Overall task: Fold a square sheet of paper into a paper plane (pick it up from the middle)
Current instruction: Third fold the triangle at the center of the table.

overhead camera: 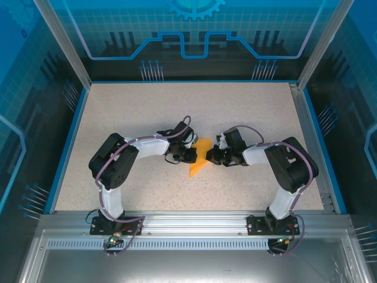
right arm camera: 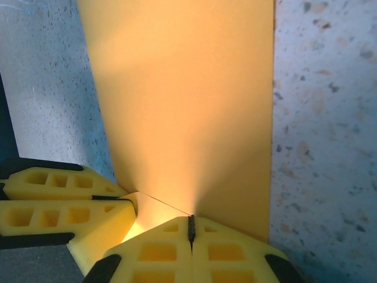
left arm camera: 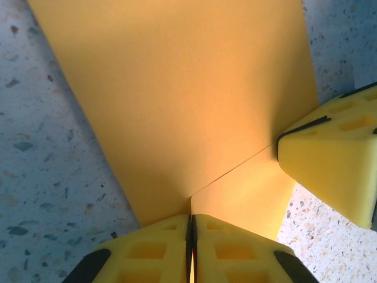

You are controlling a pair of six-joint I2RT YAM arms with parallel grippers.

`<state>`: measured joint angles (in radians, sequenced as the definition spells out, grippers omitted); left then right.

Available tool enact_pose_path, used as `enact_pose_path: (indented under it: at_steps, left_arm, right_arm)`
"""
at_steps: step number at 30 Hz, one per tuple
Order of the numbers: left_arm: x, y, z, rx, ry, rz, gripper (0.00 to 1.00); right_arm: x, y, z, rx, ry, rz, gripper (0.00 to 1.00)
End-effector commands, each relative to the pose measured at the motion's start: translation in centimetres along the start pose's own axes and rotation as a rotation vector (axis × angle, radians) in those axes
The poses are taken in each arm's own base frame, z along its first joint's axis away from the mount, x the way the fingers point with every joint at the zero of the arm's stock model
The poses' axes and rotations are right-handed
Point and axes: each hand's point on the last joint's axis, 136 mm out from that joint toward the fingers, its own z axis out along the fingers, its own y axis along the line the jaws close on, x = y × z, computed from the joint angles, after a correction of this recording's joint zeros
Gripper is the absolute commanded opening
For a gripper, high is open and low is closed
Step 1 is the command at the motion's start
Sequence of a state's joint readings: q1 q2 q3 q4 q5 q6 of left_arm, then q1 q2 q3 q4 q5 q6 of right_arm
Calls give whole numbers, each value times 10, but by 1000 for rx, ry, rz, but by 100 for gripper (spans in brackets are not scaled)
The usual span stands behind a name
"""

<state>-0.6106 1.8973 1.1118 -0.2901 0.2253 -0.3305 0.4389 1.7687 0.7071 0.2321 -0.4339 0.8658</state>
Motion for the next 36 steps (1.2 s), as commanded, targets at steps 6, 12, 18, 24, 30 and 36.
enact_pose_path:
  at_steps: [6,12,18,24,30,36]
  left_arm:
    - [13,12,7,-35,58,6,11]
    - [12,12,8,-34,57,5,11]
    - [12,11,9,-32,57,3,12]
    - [13,12,7,-36,59,5,12]
    - [14,13,7,-41,62,8,12]
    - [12,12,6,-40,56,9,11]
  right_arm:
    - [-7,-5,-14,6,-5,14,3]
    - [-19,13,-31,-53,-8,-26,3]
    - [-18,14,-19,-78,27,-9,3]
    - [-9,-22,-5,33,29,41,2]
    - [-4,-41,-4,102,40,80,2]
    - [-20,-8,-27,60,-22,7,3]
